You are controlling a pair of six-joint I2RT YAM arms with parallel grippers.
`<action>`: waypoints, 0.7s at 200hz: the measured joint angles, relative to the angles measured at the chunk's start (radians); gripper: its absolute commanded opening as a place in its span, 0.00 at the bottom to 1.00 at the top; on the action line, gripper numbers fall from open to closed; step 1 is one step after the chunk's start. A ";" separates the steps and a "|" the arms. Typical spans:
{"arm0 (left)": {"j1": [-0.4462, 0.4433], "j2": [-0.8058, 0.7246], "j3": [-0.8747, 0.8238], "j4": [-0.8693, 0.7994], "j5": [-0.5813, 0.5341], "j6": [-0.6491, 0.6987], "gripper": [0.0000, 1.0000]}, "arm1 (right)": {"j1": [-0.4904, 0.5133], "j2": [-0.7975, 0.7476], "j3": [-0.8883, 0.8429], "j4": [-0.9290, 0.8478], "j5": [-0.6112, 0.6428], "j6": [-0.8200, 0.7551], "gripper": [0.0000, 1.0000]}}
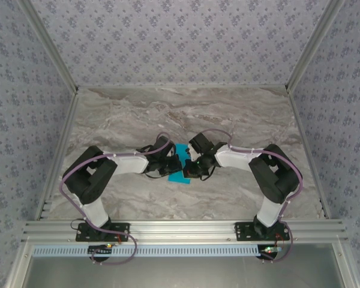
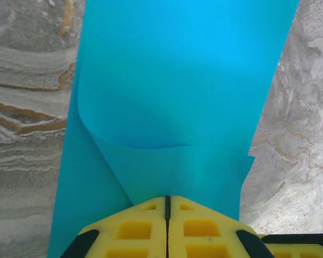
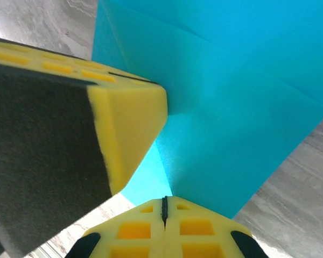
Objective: Fold a paper plane with a square sheet of paper (pick it up from the middle)
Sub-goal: Fold the triangle a second time at the center of the table.
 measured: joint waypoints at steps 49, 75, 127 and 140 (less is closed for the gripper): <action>0.000 0.000 0.000 0.000 -0.004 -0.010 0.07 | 0.000 0.000 -0.016 -0.003 0.004 -0.001 0.02; 0.000 0.000 0.000 -0.001 -0.006 -0.017 0.07 | 0.000 0.000 -0.019 -0.004 0.004 -0.005 0.02; -0.001 -0.001 0.000 -0.004 -0.013 -0.026 0.07 | 0.000 -0.003 -0.037 -0.007 0.003 -0.034 0.02; -0.005 -0.001 0.000 -0.004 -0.016 -0.029 0.07 | 0.000 -0.014 -0.050 -0.003 0.003 -0.047 0.02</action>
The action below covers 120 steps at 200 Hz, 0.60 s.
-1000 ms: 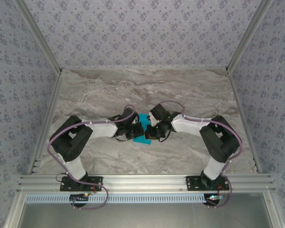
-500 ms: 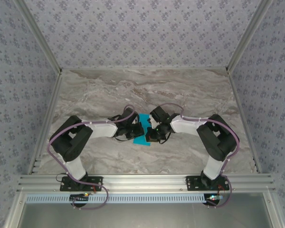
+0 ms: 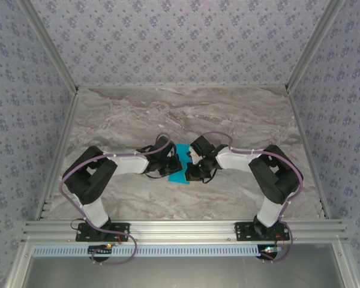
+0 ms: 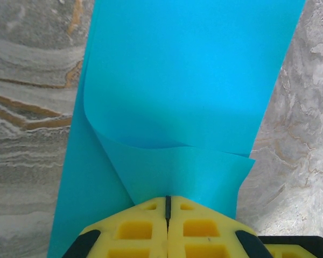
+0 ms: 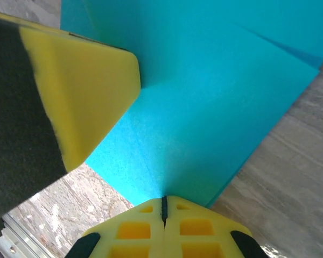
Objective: Fold a paper plane with a square sheet of paper (pick it up from the middle)
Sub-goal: Fold the triangle a second time at the center of the table.
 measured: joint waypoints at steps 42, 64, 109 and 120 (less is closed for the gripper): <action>-0.001 0.000 0.000 0.000 -0.003 -0.003 0.07 | -0.005 -0.071 -0.049 -0.093 -0.007 -0.052 0.02; -0.001 0.000 0.000 0.000 -0.003 -0.003 0.07 | -0.024 -0.108 -0.047 -0.106 -0.006 -0.051 0.02; -0.001 0.000 0.000 0.001 -0.002 -0.003 0.07 | -0.001 -0.084 0.014 -0.043 0.004 -0.024 0.01; -0.001 0.000 0.000 0.001 -0.002 -0.003 0.07 | 0.007 -0.061 0.026 -0.021 0.005 -0.014 0.00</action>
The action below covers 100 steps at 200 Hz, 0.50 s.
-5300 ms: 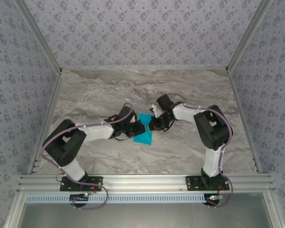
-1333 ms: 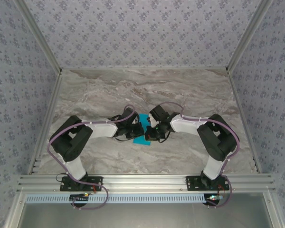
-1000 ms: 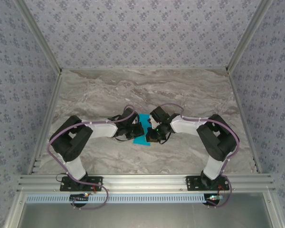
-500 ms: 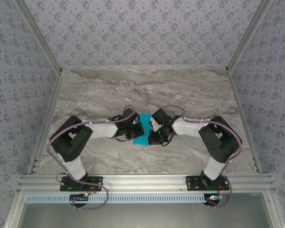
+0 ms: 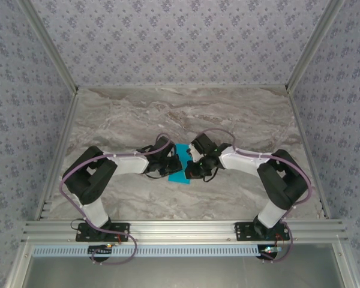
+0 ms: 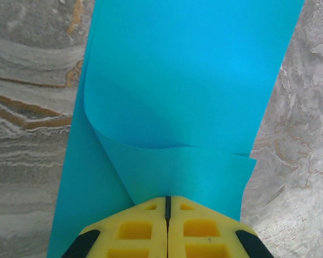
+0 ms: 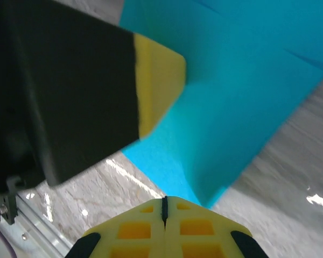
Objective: Fold a paper plane with a square sheet of paper (pick it up from the middle)
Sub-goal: Fold the triangle a second time at the center of the table.
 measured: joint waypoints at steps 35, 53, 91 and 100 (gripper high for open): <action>0.000 -0.001 0.000 0.000 0.000 0.000 0.07 | 0.005 0.056 0.002 0.027 0.008 0.011 0.00; 0.000 -0.002 0.000 0.000 0.000 0.000 0.07 | 0.005 0.063 -0.012 0.032 0.014 0.011 0.00; 0.011 -0.004 -0.002 0.004 0.014 0.008 0.08 | -0.007 0.061 -0.038 0.063 0.002 0.010 0.00; 0.018 -0.004 -0.002 0.003 0.019 0.015 0.08 | -0.010 0.060 -0.042 0.068 -0.003 0.007 0.00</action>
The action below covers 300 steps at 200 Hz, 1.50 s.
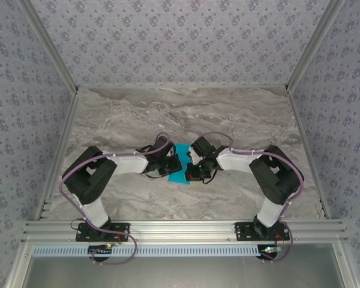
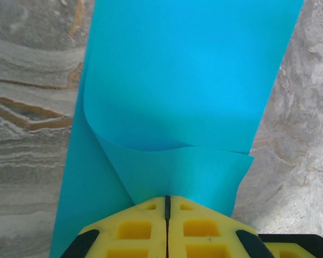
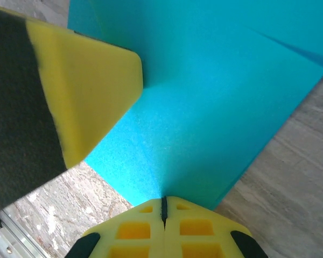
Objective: Fold a paper plane with a square sheet of paper (pick it up from the middle)
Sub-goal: Fold the triangle a second time at the center of the table.
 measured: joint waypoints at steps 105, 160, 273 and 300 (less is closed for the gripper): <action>0.060 -0.025 -0.010 0.067 0.055 0.097 0.11 | -0.006 0.001 -0.007 0.007 -0.013 -0.011 0.00; 0.011 -0.032 -0.032 0.101 0.068 0.106 0.10 | -0.006 0.002 -0.007 0.007 -0.014 -0.011 0.00; 0.106 0.012 -0.044 0.106 0.078 0.163 0.08 | -0.006 0.006 -0.010 0.031 -0.013 -0.016 0.00; 0.167 0.012 -0.044 0.106 0.090 0.187 0.08 | -0.006 0.006 -0.012 0.043 -0.010 -0.019 0.00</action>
